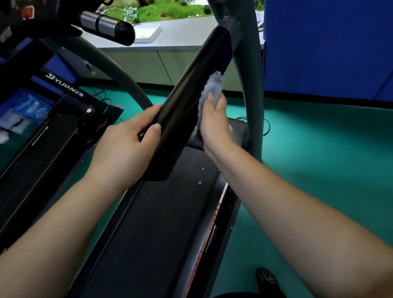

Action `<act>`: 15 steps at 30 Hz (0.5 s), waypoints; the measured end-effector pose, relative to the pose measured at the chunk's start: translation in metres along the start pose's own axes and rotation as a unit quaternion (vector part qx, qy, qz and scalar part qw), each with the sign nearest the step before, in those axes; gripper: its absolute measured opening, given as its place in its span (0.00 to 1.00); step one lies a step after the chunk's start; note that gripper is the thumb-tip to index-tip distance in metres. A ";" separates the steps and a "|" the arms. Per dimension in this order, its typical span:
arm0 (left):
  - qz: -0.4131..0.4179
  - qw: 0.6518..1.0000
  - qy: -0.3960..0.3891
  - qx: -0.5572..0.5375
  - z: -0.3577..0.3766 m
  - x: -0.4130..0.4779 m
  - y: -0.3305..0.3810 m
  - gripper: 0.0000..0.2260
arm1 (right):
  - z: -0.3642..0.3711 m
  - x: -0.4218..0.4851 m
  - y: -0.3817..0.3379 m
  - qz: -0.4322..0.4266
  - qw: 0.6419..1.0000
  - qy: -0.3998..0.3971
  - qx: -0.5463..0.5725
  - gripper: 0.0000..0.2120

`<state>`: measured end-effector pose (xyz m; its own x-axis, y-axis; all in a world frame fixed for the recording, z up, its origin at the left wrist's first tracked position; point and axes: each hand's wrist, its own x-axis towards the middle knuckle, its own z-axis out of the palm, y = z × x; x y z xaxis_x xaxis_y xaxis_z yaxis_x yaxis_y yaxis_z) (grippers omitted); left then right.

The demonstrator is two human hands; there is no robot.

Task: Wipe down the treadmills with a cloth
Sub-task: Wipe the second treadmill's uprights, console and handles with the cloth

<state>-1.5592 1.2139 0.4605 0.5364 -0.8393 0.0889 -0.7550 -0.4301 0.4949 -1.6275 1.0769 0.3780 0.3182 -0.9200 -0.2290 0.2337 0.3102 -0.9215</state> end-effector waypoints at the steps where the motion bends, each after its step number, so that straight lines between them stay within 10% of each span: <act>1: 0.000 1.000 0.001 0.000 0.000 0.000 0.000 0.20 | -0.001 -0.011 0.004 0.003 1.000 -0.015 0.009 0.18; 11: -0.001 1.000 0.000 0.000 0.000 0.000 -0.001 0.18 | -0.029 -0.094 0.060 0.010 0.966 -0.226 -0.123 0.17; 15: -0.009 1.000 0.005 -0.011 0.000 0.000 -0.002 0.18 | -0.056 -0.085 0.061 0.030 0.945 -0.144 -0.291 0.22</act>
<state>-1.5580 1.2147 0.4595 0.5546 -0.8274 0.0889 -0.7365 -0.4384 0.5152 -1.6913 1.1605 0.3236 0.5710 -0.7759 -0.2681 -0.3105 0.0982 -0.9455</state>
